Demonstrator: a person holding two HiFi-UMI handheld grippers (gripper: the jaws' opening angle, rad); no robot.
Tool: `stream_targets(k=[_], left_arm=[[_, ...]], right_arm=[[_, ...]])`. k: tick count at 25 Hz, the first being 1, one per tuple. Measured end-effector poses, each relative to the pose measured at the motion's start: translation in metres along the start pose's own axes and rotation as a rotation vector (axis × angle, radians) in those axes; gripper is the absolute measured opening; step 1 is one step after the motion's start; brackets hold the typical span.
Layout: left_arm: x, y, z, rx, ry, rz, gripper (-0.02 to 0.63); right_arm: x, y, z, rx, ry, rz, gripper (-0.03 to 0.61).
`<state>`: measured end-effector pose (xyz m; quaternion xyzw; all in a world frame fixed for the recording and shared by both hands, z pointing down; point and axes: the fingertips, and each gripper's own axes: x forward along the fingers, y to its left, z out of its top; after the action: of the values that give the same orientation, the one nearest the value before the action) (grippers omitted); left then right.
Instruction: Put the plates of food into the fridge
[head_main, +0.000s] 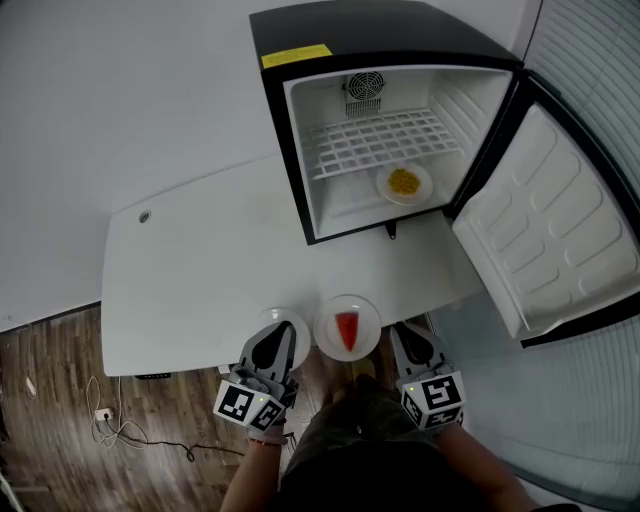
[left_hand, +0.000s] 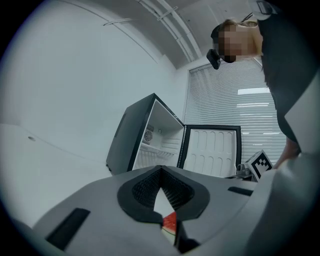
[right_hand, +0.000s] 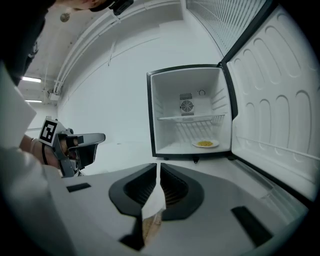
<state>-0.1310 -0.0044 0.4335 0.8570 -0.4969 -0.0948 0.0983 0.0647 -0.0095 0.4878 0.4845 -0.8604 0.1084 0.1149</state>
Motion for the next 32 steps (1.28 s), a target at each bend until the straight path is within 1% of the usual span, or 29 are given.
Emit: stream_targets(k=[3,8,10,12,14,18,22,24,29,32], left_arm=[[-0.006,-0.002,-0.005,-0.005,-0.003,0.012,0.006],[-0.010,-0.012,-0.018,-0.012,0.005,0.004,0.006],[-0.014,-0.015,-0.022,-0.019,0.007,0.005,0.006],[-0.019,-0.016,-0.024,-0.017,0.007,0.009,0.006],[-0.024,-0.016,-0.027,-0.012,0.012,0.014,0.006],[-0.034,-0.016,-0.035,-0.015,0.021,0.026,0.006],[-0.035,-0.018,-0.040,-0.026,0.034,0.015,0.006],[-0.035,-0.018,-0.041,-0.029,0.039,0.009,0.006],[-0.036,-0.014,-0.037,-0.029,0.038,0.008,0.006],[-0.034,-0.011,-0.035,-0.030,0.032,0.006,0.006]], right_arm=[[-0.001,0.003,-0.024,0.057,0.067,0.003,0.026],[-0.004,0.012,-0.065,0.232,0.153,0.023,0.026],[-0.005,0.015,-0.080,0.328,0.177,0.028,0.033],[-0.002,0.019,-0.093,0.453,0.200,0.039,0.077],[0.002,0.022,-0.103,0.556,0.218,0.047,0.097],[0.013,0.027,-0.119,0.679,0.246,0.047,0.103],[0.027,0.032,-0.130,0.905,0.246,0.084,0.103],[0.033,0.035,-0.130,0.998,0.230,0.110,0.103],[0.043,0.046,-0.129,1.110,0.199,0.196,0.103],[0.046,0.044,-0.128,1.185,0.163,0.205,0.101]])
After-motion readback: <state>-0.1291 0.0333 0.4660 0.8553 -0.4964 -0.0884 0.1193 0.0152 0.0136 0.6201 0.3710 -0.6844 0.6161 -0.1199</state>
